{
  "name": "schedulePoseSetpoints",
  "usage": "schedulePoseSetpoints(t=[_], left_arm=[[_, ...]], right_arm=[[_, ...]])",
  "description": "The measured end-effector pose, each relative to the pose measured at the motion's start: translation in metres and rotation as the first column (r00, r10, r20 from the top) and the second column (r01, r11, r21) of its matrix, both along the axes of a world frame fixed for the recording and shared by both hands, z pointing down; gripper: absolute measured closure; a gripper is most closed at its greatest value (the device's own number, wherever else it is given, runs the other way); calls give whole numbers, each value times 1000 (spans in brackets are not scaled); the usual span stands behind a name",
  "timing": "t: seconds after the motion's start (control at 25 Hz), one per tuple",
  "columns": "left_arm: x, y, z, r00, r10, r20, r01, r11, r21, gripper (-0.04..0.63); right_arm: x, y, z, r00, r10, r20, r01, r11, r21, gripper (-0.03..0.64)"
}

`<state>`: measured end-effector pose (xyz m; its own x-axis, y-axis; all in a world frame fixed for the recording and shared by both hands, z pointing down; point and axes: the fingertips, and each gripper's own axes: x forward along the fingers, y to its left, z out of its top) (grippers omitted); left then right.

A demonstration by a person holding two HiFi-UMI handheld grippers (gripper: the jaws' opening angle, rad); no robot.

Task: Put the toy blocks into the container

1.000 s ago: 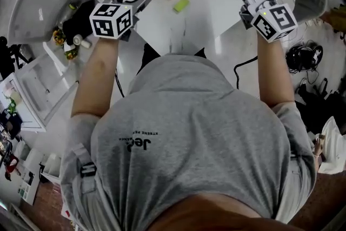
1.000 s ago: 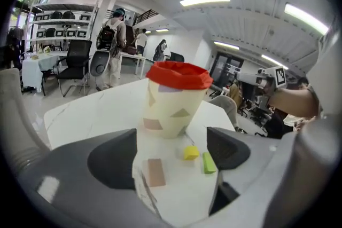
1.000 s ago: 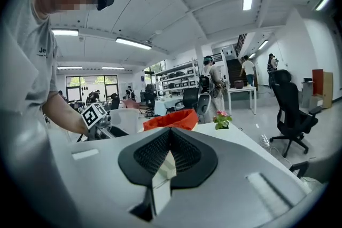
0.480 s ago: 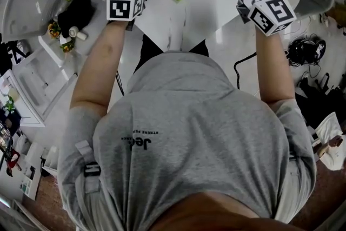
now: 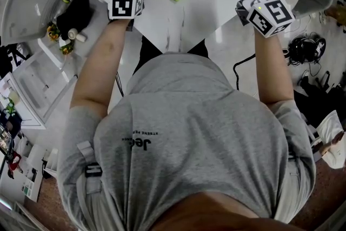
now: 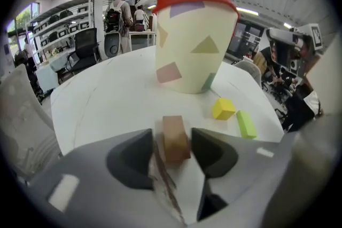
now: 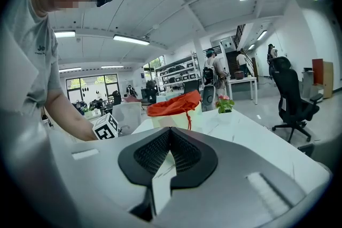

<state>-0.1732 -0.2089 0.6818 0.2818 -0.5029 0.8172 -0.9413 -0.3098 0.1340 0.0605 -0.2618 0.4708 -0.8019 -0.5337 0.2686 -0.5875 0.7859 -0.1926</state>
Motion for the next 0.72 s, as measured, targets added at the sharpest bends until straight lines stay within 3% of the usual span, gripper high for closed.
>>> schedulePoseSetpoints(t=[0.04,0.36,0.72], left_arm=[[-2,0,1,1000,-1,13,1,1000,-3,406],[0,3,-7,999,32,12,-32,999,-22,403],[-2,-12,-50,999,38,-17,-37,998,52,403]], right_arm=[[0,0,0,1000,-1,0,1,1000,0,614],[1,-1,-8,1000,4,-1,-4,1000,8,614],[1,-7,-24,1000,13,3,-13,999,34,614]])
